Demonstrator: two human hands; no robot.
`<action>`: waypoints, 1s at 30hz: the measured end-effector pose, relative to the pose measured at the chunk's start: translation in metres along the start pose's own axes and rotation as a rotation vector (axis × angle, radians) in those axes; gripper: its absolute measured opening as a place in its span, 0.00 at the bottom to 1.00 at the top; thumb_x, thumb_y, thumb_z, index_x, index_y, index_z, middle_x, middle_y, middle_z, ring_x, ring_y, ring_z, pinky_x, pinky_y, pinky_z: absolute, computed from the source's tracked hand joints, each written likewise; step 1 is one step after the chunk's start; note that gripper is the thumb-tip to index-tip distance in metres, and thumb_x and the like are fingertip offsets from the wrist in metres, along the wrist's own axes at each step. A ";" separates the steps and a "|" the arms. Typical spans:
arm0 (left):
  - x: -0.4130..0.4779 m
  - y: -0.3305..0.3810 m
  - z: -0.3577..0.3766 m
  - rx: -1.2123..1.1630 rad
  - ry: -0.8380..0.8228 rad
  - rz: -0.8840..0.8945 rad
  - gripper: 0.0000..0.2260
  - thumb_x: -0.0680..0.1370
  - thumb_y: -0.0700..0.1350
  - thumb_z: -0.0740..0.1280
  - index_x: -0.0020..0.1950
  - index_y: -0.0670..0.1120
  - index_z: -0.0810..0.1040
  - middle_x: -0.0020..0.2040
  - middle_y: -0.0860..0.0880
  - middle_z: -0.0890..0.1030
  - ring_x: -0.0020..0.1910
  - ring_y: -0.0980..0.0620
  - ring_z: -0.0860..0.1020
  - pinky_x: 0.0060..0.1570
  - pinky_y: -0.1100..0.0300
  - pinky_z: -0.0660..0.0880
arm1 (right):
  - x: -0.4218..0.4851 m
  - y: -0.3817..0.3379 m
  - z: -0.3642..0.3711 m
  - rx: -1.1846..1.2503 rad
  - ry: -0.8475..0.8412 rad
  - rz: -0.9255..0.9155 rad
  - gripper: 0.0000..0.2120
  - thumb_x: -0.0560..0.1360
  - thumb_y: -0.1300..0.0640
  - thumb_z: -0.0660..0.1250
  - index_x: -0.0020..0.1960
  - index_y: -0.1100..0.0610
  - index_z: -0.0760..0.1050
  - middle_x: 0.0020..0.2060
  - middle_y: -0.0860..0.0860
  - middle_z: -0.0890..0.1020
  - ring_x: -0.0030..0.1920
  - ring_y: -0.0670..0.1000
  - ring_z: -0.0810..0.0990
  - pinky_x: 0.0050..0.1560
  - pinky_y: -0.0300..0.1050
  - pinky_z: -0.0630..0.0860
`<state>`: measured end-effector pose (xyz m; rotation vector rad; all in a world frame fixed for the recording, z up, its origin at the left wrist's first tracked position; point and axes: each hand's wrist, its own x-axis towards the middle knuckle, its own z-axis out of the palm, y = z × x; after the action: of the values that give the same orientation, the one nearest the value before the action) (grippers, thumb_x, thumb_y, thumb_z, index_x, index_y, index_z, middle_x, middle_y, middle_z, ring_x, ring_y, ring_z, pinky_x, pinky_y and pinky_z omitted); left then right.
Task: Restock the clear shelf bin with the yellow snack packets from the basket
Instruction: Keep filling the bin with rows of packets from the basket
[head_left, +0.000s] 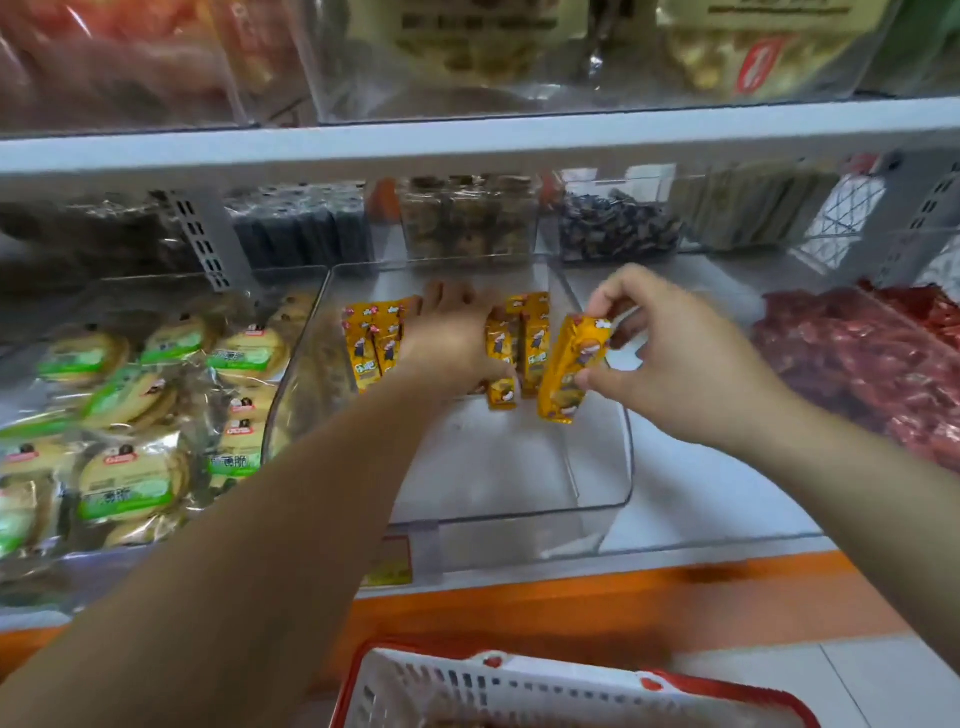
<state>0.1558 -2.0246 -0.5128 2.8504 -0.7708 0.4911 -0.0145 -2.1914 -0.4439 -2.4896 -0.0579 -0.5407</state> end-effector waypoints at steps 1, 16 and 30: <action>0.000 -0.003 0.001 -0.023 -0.008 -0.019 0.33 0.62 0.65 0.78 0.64 0.58 0.75 0.64 0.47 0.72 0.65 0.42 0.68 0.61 0.47 0.66 | 0.013 -0.001 0.005 -0.047 -0.034 -0.019 0.21 0.63 0.53 0.80 0.48 0.45 0.71 0.43 0.41 0.79 0.44 0.45 0.78 0.44 0.47 0.75; -0.001 -0.019 0.009 -0.214 0.036 -0.057 0.27 0.65 0.56 0.81 0.61 0.58 0.76 0.64 0.49 0.73 0.65 0.43 0.69 0.61 0.51 0.65 | 0.117 0.001 0.042 -0.400 -0.343 -0.039 0.20 0.64 0.57 0.81 0.48 0.48 0.73 0.47 0.49 0.78 0.45 0.53 0.77 0.41 0.45 0.74; -0.007 -0.017 0.014 -0.201 0.088 -0.084 0.28 0.65 0.55 0.80 0.62 0.55 0.77 0.64 0.49 0.73 0.64 0.44 0.71 0.61 0.52 0.66 | 0.131 -0.006 0.072 -0.813 -0.438 -0.083 0.17 0.67 0.47 0.78 0.47 0.52 0.75 0.43 0.52 0.79 0.45 0.56 0.79 0.37 0.45 0.72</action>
<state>0.1631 -2.0100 -0.5297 2.6446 -0.6429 0.4931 0.1310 -2.1568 -0.4435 -3.3751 -0.1330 -0.0154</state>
